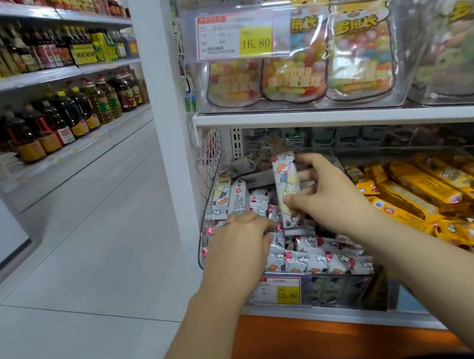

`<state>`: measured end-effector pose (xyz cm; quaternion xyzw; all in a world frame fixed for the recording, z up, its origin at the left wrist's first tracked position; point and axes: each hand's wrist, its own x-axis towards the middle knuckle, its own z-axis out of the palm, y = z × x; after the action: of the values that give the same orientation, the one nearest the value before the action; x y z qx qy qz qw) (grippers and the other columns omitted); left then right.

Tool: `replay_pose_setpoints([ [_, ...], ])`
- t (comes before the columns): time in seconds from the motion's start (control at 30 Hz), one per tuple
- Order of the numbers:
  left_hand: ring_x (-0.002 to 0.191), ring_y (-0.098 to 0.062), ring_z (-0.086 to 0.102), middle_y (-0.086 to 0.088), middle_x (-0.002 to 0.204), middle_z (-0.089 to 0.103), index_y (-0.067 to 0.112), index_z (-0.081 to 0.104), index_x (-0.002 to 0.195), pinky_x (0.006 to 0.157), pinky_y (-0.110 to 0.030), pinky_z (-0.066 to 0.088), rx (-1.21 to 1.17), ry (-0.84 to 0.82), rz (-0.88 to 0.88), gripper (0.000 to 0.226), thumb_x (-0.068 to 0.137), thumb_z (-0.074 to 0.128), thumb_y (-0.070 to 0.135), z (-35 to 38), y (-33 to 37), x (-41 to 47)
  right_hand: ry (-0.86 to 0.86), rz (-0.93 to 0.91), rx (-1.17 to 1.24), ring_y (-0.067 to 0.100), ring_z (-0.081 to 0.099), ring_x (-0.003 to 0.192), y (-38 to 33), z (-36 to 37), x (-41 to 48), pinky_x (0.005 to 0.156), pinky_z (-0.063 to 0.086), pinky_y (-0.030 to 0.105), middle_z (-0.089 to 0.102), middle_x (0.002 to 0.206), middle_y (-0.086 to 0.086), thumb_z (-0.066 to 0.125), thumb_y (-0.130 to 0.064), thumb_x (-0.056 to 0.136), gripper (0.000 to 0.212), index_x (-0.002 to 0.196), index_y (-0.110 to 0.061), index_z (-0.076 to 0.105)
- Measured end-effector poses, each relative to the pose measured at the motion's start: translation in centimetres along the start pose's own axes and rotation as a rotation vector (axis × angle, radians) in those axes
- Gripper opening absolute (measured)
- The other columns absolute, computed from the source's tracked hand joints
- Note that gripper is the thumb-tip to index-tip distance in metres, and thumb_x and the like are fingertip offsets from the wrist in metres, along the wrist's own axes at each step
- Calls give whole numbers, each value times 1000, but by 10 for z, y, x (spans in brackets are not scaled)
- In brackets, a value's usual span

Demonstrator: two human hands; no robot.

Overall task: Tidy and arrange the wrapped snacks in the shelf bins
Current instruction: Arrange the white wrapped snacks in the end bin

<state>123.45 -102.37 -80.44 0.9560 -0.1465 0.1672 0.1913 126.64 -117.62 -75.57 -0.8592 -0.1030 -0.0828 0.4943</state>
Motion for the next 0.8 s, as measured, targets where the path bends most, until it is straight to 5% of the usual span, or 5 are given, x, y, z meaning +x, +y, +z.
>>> replay_pose_setpoints([
  [0.2,103,-18,56,4,111,64,24,65,114,83,-31,45,-44,-84,-55,22,95,54,26,1,3,11,28,-91,-67,3,45,52,3,-14,-17,46,38,10,47,75,2,69,-13,83,73,139,-31,25],
  [0.3,90,-18,57,2,93,64,26,60,88,67,-28,37,22,-112,-74,9,94,54,28,0,1,14,-7,-89,-54,4,37,42,9,-13,-23,41,31,12,41,57,1,66,-14,85,65,132,-36,28],
  [0.53,79,-6,52,11,87,58,18,64,91,55,-17,32,-19,-72,-75,15,94,50,14,3,-4,9,-85,-5,-97,4,46,53,20,-21,-24,45,38,16,55,74,4,65,-21,87,52,125,-34,32],
  [0.67,84,-5,54,11,95,63,20,66,94,64,-19,37,-48,-63,-84,15,94,51,17,3,-4,8,-185,-89,-279,2,48,49,16,-28,-28,41,36,15,59,74,5,64,-21,88,49,120,-36,30],
  [0.8,85,-3,51,11,98,63,22,67,98,68,-20,39,-50,-58,-90,15,95,52,21,3,-3,8,-235,-203,-405,-6,50,62,9,-20,-26,53,39,12,50,81,-7,63,-21,88,47,117,-38,29],
])
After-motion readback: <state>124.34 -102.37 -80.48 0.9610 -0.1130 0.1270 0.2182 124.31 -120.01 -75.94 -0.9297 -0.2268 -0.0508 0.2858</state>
